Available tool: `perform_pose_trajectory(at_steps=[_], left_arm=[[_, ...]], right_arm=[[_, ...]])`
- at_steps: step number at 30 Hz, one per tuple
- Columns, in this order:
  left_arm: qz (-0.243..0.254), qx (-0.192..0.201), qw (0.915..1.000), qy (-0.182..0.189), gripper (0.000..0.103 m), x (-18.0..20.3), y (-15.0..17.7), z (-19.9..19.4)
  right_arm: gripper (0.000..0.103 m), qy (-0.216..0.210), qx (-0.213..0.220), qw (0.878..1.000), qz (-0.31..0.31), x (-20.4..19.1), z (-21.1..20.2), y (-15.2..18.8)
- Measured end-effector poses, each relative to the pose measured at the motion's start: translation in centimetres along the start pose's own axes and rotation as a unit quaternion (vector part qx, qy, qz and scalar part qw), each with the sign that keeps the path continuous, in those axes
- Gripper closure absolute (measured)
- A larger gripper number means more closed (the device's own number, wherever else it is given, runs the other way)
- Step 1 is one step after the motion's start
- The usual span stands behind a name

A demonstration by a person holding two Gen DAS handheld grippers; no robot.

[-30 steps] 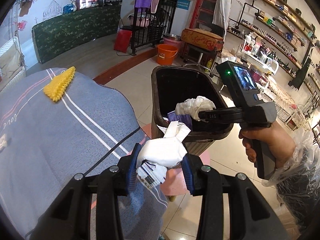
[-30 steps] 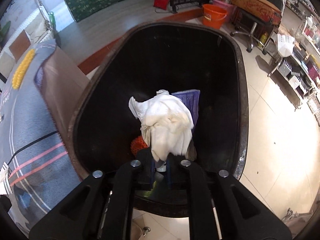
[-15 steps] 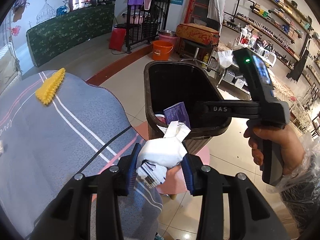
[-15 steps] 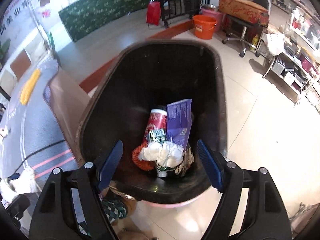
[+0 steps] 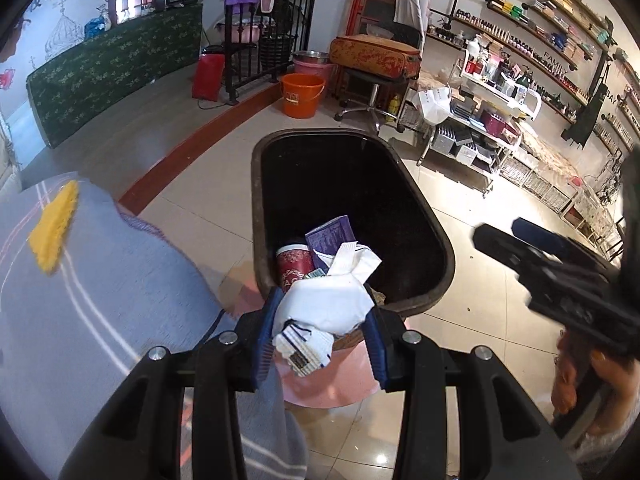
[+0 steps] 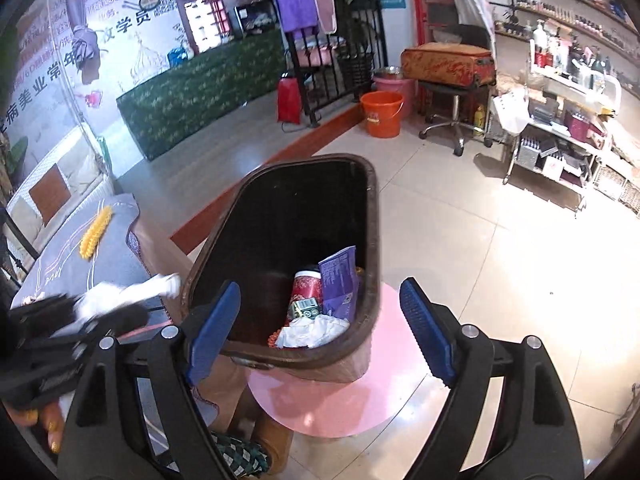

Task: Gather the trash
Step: 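Lower the white paper bundle into the brown bin and open the left tool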

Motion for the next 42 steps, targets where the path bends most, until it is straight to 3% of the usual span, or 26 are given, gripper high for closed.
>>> perform_pose_trajectory(at_steps=[12,20,23,27,30,42], left_arm=[[0.009,-0.063,0.9979,0.011,0.064,1.8,-2.6,6.7],[0.018,-0.086,0.9961,0.014,0.063,2.5,-2.9,9.0],[0.015,-0.096,0.9951,0.018,0.058,2.6,-2.7,9.5],[0.011,-0.092,0.9955,0.019,0.033,2.7,-3.0,9.6],[0.004,-0.087,0.9959,0.025,0.024,2.7,-3.1,9.5],[-0.013,-0.051,0.9972,0.052,0.016,2.5,-3.2,7.1]], right_arm=[[0.019,0.019,0.008,0.999,0.046,3.7,-2.2,2.2],[0.019,0.023,0.006,0.998,0.061,4.8,-2.5,2.5],[0.019,0.022,0.003,0.998,0.064,4.9,-2.4,2.8],[0.019,0.020,0.001,0.998,0.068,4.9,-2.4,3.0],[0.019,0.021,0.004,0.997,0.069,5.1,-2.5,2.9],[0.018,0.051,0.021,0.993,0.101,6.9,-3.5,2.7]])
Point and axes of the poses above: each gripper's, at about its wrist camera, not at the fingertips, and z roughly the way its jaws point, x to its right, y to its underside, the point moved 2 cm from there along z, roughly the way its jaws point, and after that the axes turned 2 degrees about z, right-handed, at the moved point
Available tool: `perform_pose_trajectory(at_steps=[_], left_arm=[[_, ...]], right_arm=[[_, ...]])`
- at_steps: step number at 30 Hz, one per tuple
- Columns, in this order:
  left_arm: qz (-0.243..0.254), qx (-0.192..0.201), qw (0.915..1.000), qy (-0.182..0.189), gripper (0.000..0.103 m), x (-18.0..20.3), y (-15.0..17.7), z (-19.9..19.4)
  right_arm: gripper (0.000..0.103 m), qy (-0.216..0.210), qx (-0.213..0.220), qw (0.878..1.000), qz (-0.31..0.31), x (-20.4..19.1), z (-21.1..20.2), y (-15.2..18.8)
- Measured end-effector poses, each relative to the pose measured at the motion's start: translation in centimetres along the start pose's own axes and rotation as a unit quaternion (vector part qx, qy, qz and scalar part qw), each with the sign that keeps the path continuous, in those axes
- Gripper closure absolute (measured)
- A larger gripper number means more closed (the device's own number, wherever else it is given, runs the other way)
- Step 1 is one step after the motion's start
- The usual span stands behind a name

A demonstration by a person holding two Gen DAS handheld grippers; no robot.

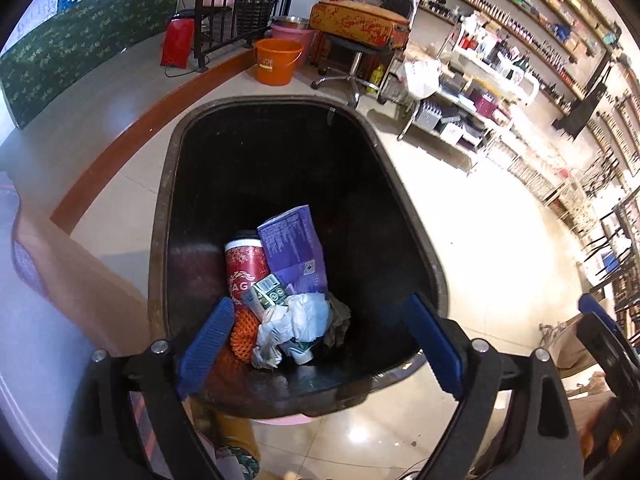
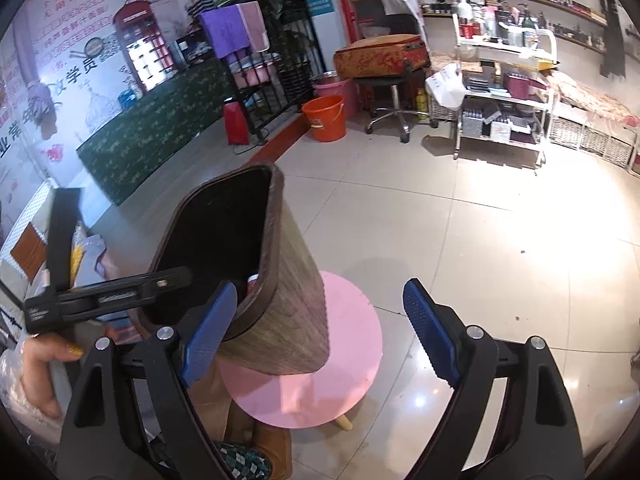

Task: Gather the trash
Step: 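Lower the white paper bundle into the brown bin and open the left tool, then move both tools back over the remaining trash on the bed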

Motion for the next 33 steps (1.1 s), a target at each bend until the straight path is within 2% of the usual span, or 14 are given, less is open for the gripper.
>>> perform_pose_trajectory(at_steps=[5,14,19,23,29,33], left_arm=[[-0.021,0.020,0.9995,0.014,0.016,-0.6,0.9,-2.4],[-0.030,0.054,0.9976,-0.032,0.016,-2.3,4.2,-8.2],[-0.044,0.068,0.9956,-0.047,0.012,-4.2,6.3,-11.4],[-0.052,0.071,0.9929,-0.080,0.012,-6.5,8.4,-13.4],[-0.112,0.094,0.9808,-0.129,0.012,-11.6,11.9,-17.3],[-0.161,0.113,0.9656,-0.170,0.012,-15.3,14.8,-20.4]], right_arm=[[0.017,0.004,-0.003,1.000,0.001,-0.2,0.0,0.0],[0.017,-0.029,-0.017,0.999,-0.030,-3.7,0.8,0.6],[0.016,-0.065,-0.035,0.996,-0.056,-6.7,1.1,1.3],[0.016,-0.089,-0.048,0.991,-0.087,-9.4,1.3,2.2],[0.016,-0.133,-0.077,0.979,-0.134,-14.0,1.4,4.2],[0.016,-0.172,-0.093,0.966,-0.168,-17.7,1.3,5.1]])
Point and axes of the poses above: each gripper's, at about its wrist camera, not at the fingertips, and z roughly the way its jaws point, x to its right, y to its underside, the point moved 2 cm from there along z, roughly the way its jaws point, and after that the axes turned 2 degrees about z, right-handed, at the moved point
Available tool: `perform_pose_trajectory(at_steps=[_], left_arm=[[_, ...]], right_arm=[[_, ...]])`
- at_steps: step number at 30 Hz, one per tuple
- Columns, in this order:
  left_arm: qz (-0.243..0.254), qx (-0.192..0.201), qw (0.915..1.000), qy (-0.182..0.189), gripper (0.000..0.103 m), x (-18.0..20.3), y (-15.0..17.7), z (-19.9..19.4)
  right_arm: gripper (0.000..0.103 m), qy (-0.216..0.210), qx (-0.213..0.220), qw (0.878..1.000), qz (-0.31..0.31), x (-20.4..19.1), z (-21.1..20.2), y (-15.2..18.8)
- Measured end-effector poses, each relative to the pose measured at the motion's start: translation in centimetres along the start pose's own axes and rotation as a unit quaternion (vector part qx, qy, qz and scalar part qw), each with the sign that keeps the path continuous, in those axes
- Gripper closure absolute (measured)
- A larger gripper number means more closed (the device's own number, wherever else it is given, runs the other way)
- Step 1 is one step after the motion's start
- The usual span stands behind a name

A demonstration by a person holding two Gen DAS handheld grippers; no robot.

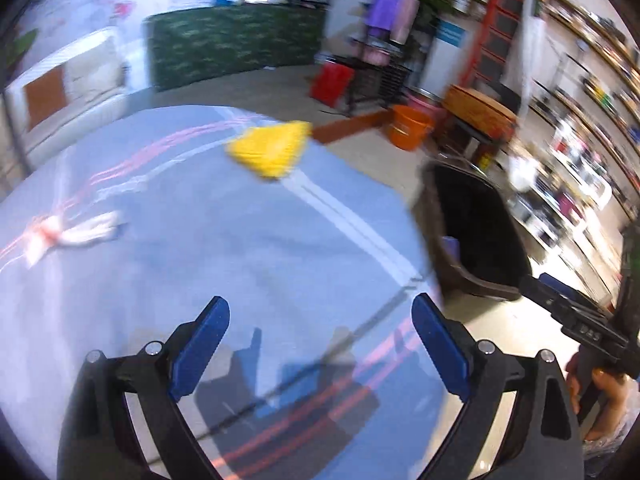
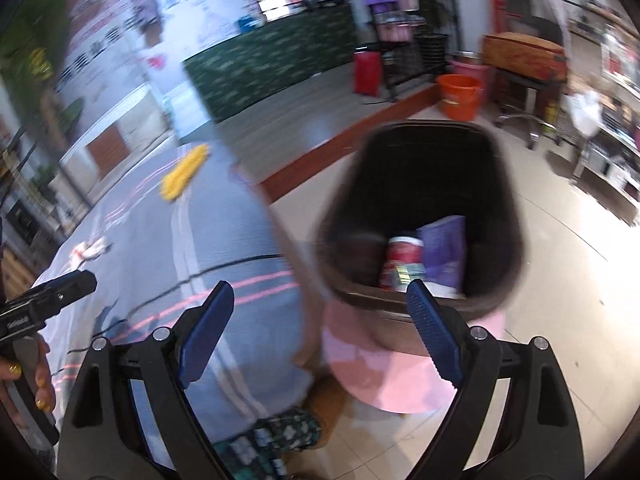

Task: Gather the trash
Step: 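Move both tools back over the remaining trash on the bed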

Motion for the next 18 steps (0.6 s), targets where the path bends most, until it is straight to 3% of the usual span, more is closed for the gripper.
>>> perform_pose_trajectory(at_steps=[5,13,18], left_arm=[[-0.049,0.009,0.9971,-0.057,0.012,-6.1,1.1,-1.9],[-0.148,0.018,0.9783,-0.144,0.012,-16.8,1.0,-3.1],[-0.189,0.017,0.9709,-0.146,0.013,-20.8,-1.3,-2.2]], right_arm=[[0.016,-0.044,-0.019,0.998,-0.049,-5.3,1.5,-0.7],[0.016,-0.075,-0.033,0.991,-0.107,-10.9,3.2,-1.1],[0.016,-0.075,-0.036,0.989,-0.122,-12.4,3.6,-1.4]])
Point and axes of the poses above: each gripper's, at about its wrist camera, not at the fingertips, and z roughly the way its jaws point, x to its right, y to its underside, the point moved 2 cm from there along z, roughly the way its jaws point, and after that the axes turned 2 degrees about z, right-handed, at the moved point
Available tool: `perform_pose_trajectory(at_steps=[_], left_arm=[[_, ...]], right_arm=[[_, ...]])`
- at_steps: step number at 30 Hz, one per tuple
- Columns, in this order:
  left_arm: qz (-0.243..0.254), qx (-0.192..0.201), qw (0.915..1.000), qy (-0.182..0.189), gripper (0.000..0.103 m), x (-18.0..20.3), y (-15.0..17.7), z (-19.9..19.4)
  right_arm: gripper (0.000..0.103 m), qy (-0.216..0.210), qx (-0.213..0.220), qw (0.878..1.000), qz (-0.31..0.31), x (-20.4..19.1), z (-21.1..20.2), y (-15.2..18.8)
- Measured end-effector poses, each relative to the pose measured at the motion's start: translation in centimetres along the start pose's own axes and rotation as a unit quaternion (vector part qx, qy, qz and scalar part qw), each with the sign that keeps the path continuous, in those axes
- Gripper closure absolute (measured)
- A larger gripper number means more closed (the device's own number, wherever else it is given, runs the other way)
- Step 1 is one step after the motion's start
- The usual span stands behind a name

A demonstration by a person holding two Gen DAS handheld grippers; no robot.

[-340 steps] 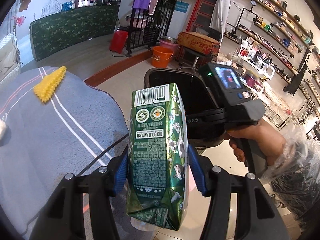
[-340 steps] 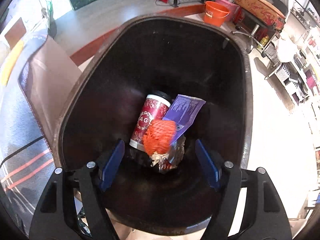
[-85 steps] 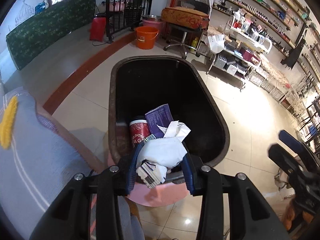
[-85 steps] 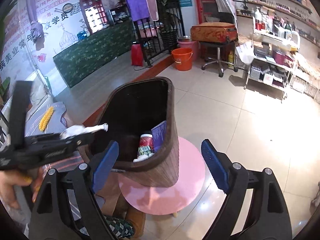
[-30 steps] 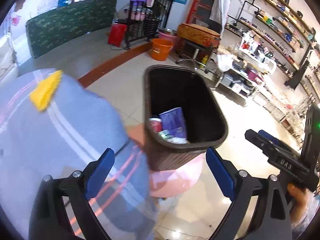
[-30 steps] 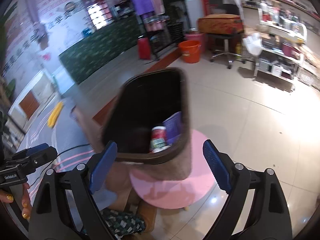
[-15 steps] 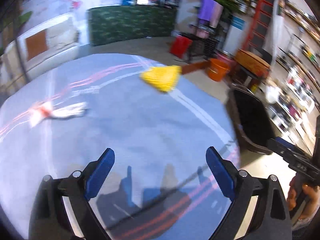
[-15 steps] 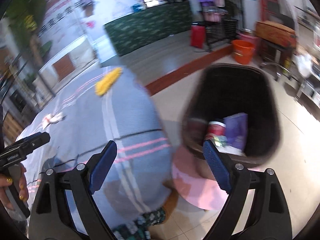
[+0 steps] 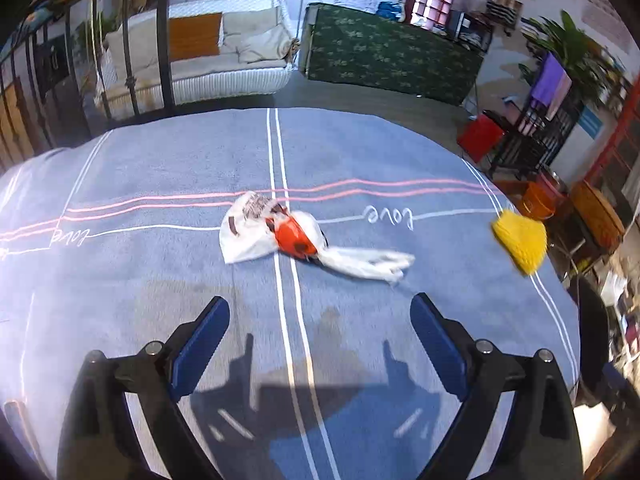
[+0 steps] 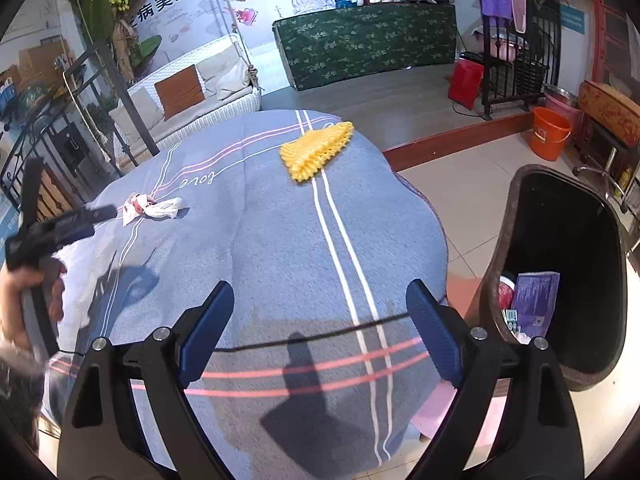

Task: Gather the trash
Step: 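Move both tools back over the remaining trash on the bed, then grasp the yellow mesh net with the right tool while the left tool grasps the red-printed white bag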

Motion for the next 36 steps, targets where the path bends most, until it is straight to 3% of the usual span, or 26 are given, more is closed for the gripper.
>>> perform_pose_trajectory(at_steps=[5,7,12,15,17,19,22,25,30,32,34,36], left_arm=[[-0.014,-0.024,0.9995,-0.012,0.016,0.0,-3.1,3.3],[-0.026,-0.040,0.9987,-0.015,0.023,-0.3,-3.5,4.9],[-0.029,-0.073,0.9959,-0.045,0.027,-0.6,-3.8,8.3],[-0.026,-0.082,0.9945,-0.061,0.037,-0.9,-3.6,9.4],[-0.029,-0.076,0.9949,-0.060,0.040,-1.1,-3.5,9.2],[-0.029,-0.071,0.9952,-0.062,0.054,-1.4,-3.5,8.7],[-0.032,-0.067,0.9956,-0.057,0.068,-2.2,-3.5,8.2],[-0.025,-0.065,0.9960,-0.055,0.075,-2.2,-3.2,7.8],[-0.035,-0.054,0.9974,-0.034,0.079,-2.5,-2.6,6.4],[-0.035,-0.049,0.9980,-0.022,0.079,-2.3,-2.4,5.6],[-0.030,-0.039,0.9987,-0.012,0.079,-1.9,-2.0,4.5],[-0.018,-0.029,0.9994,-0.008,0.079,-1.3,-1.4,3.4]], right_arm=[[0.016,0.006,-0.003,1.000,-0.007,-0.4,0.5,-0.6],[0.016,0.008,-0.004,1.000,-0.011,-0.6,0.7,-0.9],[0.016,-0.001,-0.010,1.000,-0.022,-1.2,1.6,-2.5],[0.016,0.000,-0.012,1.000,-0.029,-1.5,2.9,-3.9],[0.016,-0.006,-0.019,0.999,-0.030,-1.7,4.0,-4.8],[0.016,-0.010,-0.025,0.999,-0.027,-1.8,5.1,-5.5],[0.016,-0.019,-0.043,0.999,-0.016,-1.9,7.1,-6.9],[0.016,-0.020,-0.054,0.998,-0.007,-2.0,9.0,-8.0],[0.016,-0.006,-0.068,0.998,0.011,-1.9,12.7,-10.4],[0.021,0.000,-0.076,0.997,0.023,-1.5,14.1,-11.2],[0.033,0.005,-0.083,0.996,0.040,-1.2,15.4,-11.6],[0.036,0.009,-0.092,0.995,0.049,-0.8,16.3,-11.8]])
Point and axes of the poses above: each gripper's, at about its wrist camera, not at the fingertips, and z roughly the way its jaws point, x to its right, y to its underside, the point moved 2 cm from there along z, roughly the way its jaws point, and after that the axes turned 2 degrees about z, right-handed, at the moved point
